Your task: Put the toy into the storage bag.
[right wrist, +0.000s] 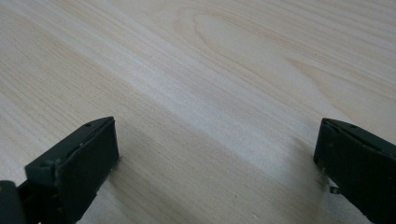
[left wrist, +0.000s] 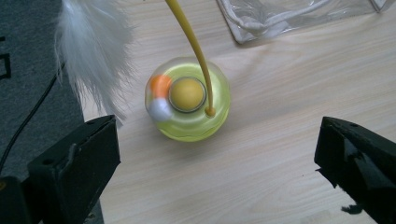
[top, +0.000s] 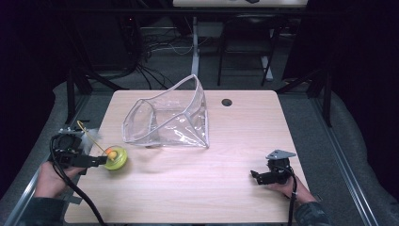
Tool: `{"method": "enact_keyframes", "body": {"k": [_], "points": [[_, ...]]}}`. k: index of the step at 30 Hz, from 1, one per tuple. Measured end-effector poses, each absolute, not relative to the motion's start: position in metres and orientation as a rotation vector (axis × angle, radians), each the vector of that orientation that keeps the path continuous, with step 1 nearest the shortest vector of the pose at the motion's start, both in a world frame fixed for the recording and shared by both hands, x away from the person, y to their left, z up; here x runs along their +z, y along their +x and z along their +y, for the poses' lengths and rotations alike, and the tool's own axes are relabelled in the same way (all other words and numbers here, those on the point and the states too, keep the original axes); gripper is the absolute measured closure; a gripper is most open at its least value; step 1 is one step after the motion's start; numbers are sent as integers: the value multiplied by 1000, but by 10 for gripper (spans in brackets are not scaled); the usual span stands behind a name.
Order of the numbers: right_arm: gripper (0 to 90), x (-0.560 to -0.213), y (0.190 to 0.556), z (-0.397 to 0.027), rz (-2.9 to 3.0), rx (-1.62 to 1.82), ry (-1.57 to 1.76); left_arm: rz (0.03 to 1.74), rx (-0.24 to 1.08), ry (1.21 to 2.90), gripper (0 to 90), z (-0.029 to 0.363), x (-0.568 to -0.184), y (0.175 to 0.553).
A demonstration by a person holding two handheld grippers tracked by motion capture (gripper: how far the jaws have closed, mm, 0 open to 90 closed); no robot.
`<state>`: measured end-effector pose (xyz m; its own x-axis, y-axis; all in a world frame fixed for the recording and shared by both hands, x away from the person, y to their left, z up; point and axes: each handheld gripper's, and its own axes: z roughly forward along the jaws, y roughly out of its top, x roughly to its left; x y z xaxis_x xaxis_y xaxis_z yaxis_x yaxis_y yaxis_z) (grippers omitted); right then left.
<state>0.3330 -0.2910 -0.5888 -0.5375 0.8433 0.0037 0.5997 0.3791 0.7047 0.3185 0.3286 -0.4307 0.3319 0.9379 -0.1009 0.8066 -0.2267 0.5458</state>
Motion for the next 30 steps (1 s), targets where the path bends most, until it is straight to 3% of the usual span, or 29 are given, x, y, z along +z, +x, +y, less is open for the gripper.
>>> {"method": "enact_keyframes", "body": {"k": [10, 19, 23, 28, 30], "points": [[0, -589, 333, -291, 2287, 946, 1254, 1505, 312, 2099, 15, 334, -417, 332], [0, -589, 333, -291, 2287, 946, 1254, 1493, 289, 2093, 226, 339, -407, 340], [0, -589, 333, -291, 2287, 946, 1254, 1500, 295, 2100, 421, 341, -404, 346], [0, -589, 333, -291, 2283, 949, 1260, 1502, 275, 2114, 547, 343, -402, 354], [0, -589, 333, -291, 2288, 944, 1255, 1501, 281, 2114, 559, 343, -403, 357]]}}
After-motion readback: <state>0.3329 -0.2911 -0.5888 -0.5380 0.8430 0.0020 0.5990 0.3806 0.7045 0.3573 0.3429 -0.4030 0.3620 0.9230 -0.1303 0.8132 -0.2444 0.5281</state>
